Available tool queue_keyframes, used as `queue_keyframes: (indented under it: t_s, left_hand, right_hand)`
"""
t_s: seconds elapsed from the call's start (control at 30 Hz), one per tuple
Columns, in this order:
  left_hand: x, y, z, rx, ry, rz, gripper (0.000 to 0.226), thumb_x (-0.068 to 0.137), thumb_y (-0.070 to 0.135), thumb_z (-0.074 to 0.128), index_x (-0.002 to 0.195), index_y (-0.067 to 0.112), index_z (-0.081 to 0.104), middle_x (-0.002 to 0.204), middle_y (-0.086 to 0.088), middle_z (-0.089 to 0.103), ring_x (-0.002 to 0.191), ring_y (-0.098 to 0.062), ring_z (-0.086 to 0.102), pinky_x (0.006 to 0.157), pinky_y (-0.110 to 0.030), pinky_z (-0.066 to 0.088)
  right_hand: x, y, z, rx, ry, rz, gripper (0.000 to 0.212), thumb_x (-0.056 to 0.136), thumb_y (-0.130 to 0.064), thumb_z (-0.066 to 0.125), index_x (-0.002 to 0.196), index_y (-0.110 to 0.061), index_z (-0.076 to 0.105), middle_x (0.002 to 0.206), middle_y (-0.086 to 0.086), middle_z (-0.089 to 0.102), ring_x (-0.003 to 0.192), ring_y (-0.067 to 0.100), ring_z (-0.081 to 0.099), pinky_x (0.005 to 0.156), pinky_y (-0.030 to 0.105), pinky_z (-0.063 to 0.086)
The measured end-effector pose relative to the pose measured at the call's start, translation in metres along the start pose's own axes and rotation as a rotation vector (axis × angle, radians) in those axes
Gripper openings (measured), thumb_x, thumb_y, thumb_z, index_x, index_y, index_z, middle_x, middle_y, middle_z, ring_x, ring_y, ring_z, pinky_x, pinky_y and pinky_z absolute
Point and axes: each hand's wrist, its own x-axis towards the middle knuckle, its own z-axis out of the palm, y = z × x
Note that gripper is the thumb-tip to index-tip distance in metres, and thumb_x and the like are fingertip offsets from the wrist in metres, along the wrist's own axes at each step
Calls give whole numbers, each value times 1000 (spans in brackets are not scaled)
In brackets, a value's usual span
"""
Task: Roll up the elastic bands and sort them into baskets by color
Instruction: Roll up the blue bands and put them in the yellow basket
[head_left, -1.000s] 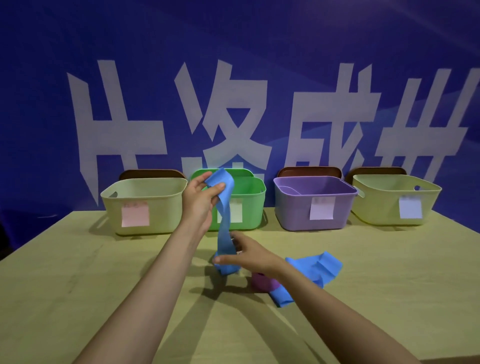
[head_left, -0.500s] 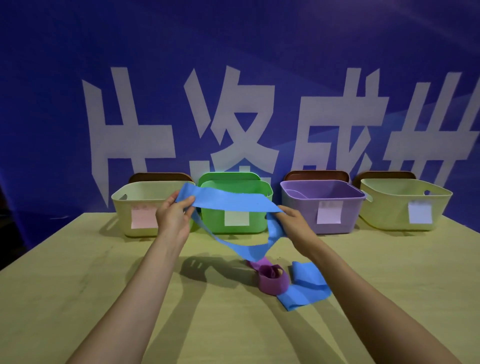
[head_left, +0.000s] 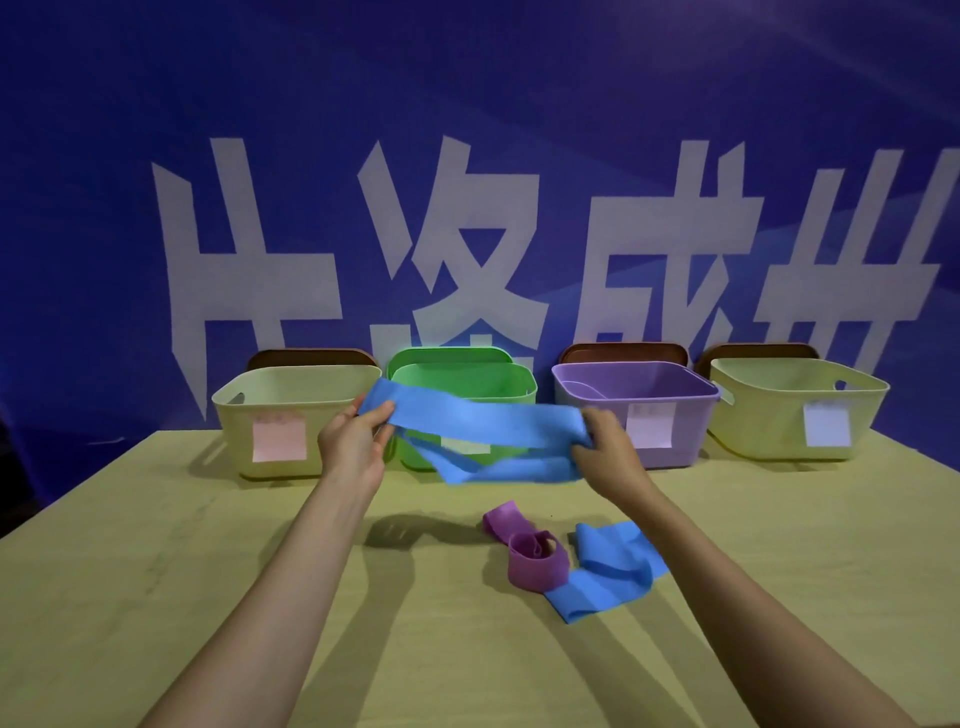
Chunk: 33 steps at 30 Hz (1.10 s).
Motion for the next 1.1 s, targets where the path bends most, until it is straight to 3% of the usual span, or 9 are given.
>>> queue_keyframes:
  t_s: [0.1,0.23,0.37,0.5,0.67,0.77,0.83,1.03,1.1]
  left_hand:
    - [1,-1,1,14,-20,-36,20,85,-11,58,84,9,56,61,4,69,71,-9,64,65,-20,52]
    - [8,-2,1,-85,-13,-111,13,88,-6,58,84,7,57,85,-5,65,80,-11,63,89,-27,49]
    - [3,0,-1,-79,55,-102,13,88,-4,59,81,6,56,86,-7,62,86,-17,61,93,-33,48]
    - [0,-2,-6,1,49,-119,13,87,1,62,80,10,56,86,-5,62,87,-17,60,86,-31,50]
    - [3,-1,-11,163,23,-130,15,86,13,67,78,21,57,78,5,56,62,-8,40,63,-21,39]
    - [0,0,-6,142,-75,-99,17,89,10,63,79,19,53,84,1,63,78,-12,57,76,-32,48]
    - [-8,1,6,137,-141,-57,15,88,5,62,83,16,54,82,-1,67,79,-15,62,69,-29,54]
    - [-38,-4,46,214,-294,67,15,86,-2,63,93,9,57,87,-7,66,74,-15,64,61,-22,57]
    - [-47,0,55,209,-343,100,14,86,-1,63,93,10,57,85,-5,66,70,-11,66,59,-21,55]
  right_hand:
    - [-1,2,1,45,156,41,16,87,4,44,100,-5,43,101,10,40,89,23,43,77,34,40]
    - [-8,5,-6,372,30,109,14,88,1,53,88,-11,46,80,5,50,72,17,46,63,30,38]
    - [-10,10,-17,599,-117,85,20,78,2,69,92,-5,56,79,5,62,71,13,58,61,24,39]
    - [-9,16,-26,676,-257,101,50,57,-25,81,94,-7,53,79,1,65,75,13,60,69,26,45]
    - [-10,19,-28,625,-136,131,58,68,-68,65,99,-19,57,96,-2,58,91,12,53,82,27,41]
    - [-12,18,-29,305,-131,60,36,88,-47,56,80,-13,60,69,1,51,66,13,46,60,20,34]
    - [-12,20,-28,121,-200,34,37,89,-39,61,65,-12,52,60,1,42,59,14,38,54,23,28]
    - [-20,11,-22,-30,-291,90,27,84,-30,71,64,-16,59,71,10,66,70,23,65,71,44,54]
    - [-28,1,-26,51,-337,75,24,83,-26,72,70,-9,63,75,11,67,65,16,63,70,35,55]
